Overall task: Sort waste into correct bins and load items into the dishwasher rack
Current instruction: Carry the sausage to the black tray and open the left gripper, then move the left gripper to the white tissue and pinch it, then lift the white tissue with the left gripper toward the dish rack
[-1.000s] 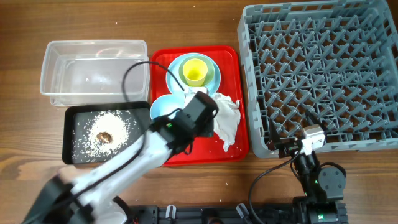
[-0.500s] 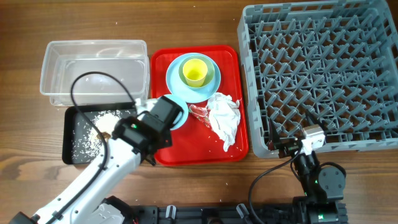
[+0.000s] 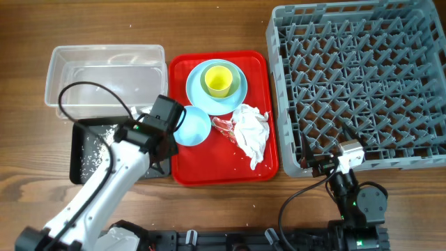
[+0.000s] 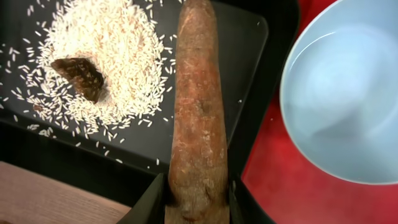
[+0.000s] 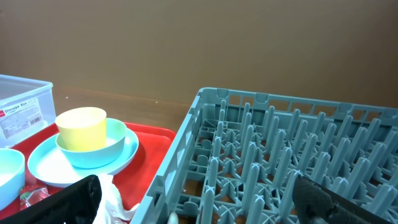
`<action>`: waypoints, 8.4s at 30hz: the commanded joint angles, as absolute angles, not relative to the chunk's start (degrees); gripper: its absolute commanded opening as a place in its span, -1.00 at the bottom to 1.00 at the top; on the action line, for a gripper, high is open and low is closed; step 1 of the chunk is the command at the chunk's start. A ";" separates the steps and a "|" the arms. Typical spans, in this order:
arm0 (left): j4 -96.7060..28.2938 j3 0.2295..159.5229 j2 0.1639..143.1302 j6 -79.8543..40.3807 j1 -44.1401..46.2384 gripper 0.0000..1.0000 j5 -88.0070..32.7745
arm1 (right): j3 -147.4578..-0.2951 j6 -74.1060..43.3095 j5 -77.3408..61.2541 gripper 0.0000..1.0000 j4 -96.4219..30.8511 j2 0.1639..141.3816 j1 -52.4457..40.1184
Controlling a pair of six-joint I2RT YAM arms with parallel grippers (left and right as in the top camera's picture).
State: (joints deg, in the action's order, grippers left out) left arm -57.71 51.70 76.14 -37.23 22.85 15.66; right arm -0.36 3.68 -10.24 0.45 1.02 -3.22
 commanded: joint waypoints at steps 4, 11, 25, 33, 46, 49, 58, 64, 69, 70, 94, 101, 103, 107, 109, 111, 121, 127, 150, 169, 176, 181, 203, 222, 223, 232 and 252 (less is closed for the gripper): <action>-54.37 51.55 83.40 -33.17 22.55 -0.68 17.50 | -0.30 3.01 -10.17 0.99 0.80 0.95 -3.57; -51.35 51.55 89.60 -33.19 22.55 -0.68 17.50 | -0.30 3.01 -10.17 0.99 0.78 0.95 -3.57; -48.64 51.55 91.61 -33.17 22.55 -0.31 17.50 | -0.30 2.98 -10.17 1.00 0.80 0.95 -3.57; -50.33 51.83 90.04 -33.17 22.55 -0.18 17.50 | -0.30 2.98 -10.17 0.99 0.78 0.95 -3.57; -51.42 58.00 72.12 -33.69 22.76 -0.21 -6.28 | -0.30 2.98 -10.17 1.00 0.78 0.95 -3.57; -46.57 57.98 71.24 -33.95 24.16 -0.19 -14.06 | -0.30 3.01 -10.17 1.00 0.78 0.95 -3.57; -32.67 57.98 77.58 -40.40 34.24 0.01 -12.69 | -0.30 2.98 -10.17 1.00 0.78 0.95 -3.57; -19.90 57.98 85.10 -45.63 39.31 0.36 -7.20 | -0.30 3.01 -10.17 0.99 0.80 0.95 -3.57; -9.37 57.98 91.61 -50.00 40.69 0.50 -3.05 | -0.30 2.98 -10.17 0.99 0.78 0.95 -3.57; -7.53 57.98 92.73 -50.00 40.69 0.53 -3.07 | -0.30 2.98 -10.17 0.99 0.78 0.95 -3.57; -6.90 57.98 102.13 -49.95 40.77 0.67 0.84 | -0.30 2.98 -10.17 1.00 0.78 0.95 -3.57; -6.87 57.98 103.96 -50.00 41.21 0.63 1.02 | -0.30 3.01 -10.17 1.00 0.78 0.95 -3.57; -6.87 57.98 104.73 -49.98 41.82 0.62 1.41 | -0.30 3.01 -10.17 0.99 0.80 0.95 -3.57; -7.07 58.02 104.79 -49.95 42.87 0.57 3.66 | -0.30 2.98 -10.17 1.00 0.78 0.95 -3.57; -7.35 58.04 104.79 -49.95 42.92 0.44 3.79 | -0.30 3.01 -10.17 0.99 0.78 0.95 -3.57; -8.45 58.04 104.79 -49.95 42.92 0.36 3.99 | -0.30 2.98 -10.17 0.99 0.78 0.95 -3.57; -10.22 60.01 101.34 -48.14 43.05 0.17 5.89 | -0.30 2.98 -10.17 0.99 0.78 0.95 -3.57; -10.50 61.89 99.74 -39.03 43.27 0.43 5.85 | -0.30 3.01 -10.17 0.99 0.78 0.95 -3.57; -16.29 62.24 100.14 43.79 42.81 0.99 -7.31 | -0.30 2.98 -10.17 0.99 0.80 0.95 -3.57; -9.74 62.22 103.72 44.84 36.47 0.99 -16.91 | -0.30 2.98 -10.17 1.00 0.80 0.95 -3.57; -9.34 62.22 107.33 44.84 36.47 0.99 -17.15 | -0.30 3.01 -10.17 1.00 0.78 0.95 -3.57; -9.17 62.22 110.10 44.80 36.47 1.00 -17.15 | -0.30 2.98 -10.17 0.99 0.78 0.95 -3.57; -7.11 62.26 107.72 44.14 36.51 -0.80 -17.12 | -0.30 3.01 -10.17 0.99 0.78 0.95 -3.57; -12.01 62.26 91.90 32.45 36.51 -0.92 -17.17 | -0.30 2.98 -10.17 1.00 0.80 0.95 -3.57; -13.21 62.26 90.85 32.47 36.51 -0.92 -17.15 | -0.30 3.03 -10.17 0.99 0.80 0.95 -3.57; -15.88 62.26 86.85 21.08 36.47 -0.92 -11.31 | -0.30 2.98 -10.17 0.99 0.80 0.95 -3.57; -16.88 62.26 83.24 -12.38 19.75 -0.92 16.62 | -0.30 3.01 -10.17 0.99 0.80 0.95 -3.57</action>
